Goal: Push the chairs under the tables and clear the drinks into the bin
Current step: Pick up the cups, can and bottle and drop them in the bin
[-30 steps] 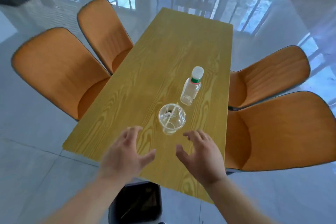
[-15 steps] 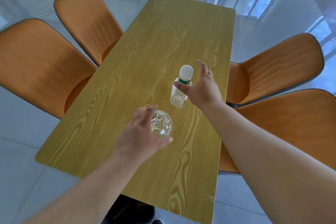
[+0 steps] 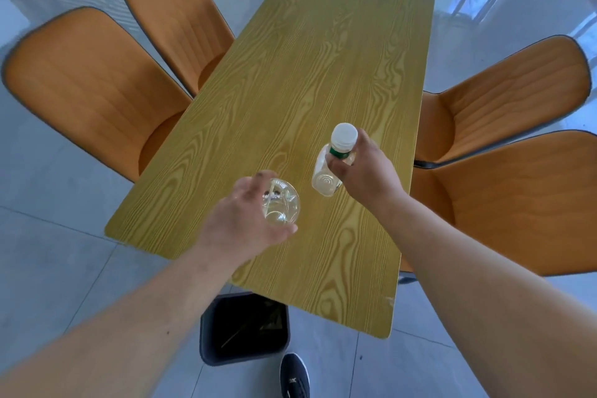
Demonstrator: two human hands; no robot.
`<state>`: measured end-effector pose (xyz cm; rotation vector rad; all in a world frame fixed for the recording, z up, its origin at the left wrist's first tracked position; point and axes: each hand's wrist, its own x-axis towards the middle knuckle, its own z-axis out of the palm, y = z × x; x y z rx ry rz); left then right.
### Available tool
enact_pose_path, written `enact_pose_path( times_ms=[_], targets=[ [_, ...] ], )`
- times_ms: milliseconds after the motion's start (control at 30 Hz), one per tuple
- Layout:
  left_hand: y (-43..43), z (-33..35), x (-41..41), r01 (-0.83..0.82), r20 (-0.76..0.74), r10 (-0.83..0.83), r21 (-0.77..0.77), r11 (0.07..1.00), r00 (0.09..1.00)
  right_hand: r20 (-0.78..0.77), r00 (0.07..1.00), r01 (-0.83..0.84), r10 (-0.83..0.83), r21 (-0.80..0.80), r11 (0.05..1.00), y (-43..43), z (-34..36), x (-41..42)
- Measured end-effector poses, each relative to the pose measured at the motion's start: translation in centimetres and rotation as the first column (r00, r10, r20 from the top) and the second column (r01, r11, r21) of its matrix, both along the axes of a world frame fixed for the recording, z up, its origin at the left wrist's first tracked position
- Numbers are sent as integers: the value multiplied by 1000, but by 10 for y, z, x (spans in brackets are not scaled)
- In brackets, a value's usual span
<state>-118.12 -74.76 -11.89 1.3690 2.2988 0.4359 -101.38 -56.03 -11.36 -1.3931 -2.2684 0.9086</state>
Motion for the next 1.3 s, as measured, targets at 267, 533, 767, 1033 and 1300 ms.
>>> enact_pose_path(
  times_ms=[267, 533, 767, 1033, 1300],
  targets=[
    [-123, -5, -15, 5, 3, -5, 19, 1000, 1000, 1, 1000, 1, -1, -8, 1000, -156, -6, 23],
    [-268, -48, -18, -51, 65, 54, -39, 998, 996, -42, 995, -90, 95, 105, 990, -306, -34, 29],
    [-323, -95, -29, -129, 97, 140, -104, 986, 985, 56, 992, -112, 113, -21, 993, -343, -94, 44],
    [-286, -204, -26, -144, 75, 152, -100, 984, 986, 87, 995, -47, 54, -76, 996, -319, -216, 34],
    [-275, -335, -27, -212, 88, 223, -120, 970, 971, 209, 976, -39, 65, -122, 992, -311, -360, 37]
  ],
)
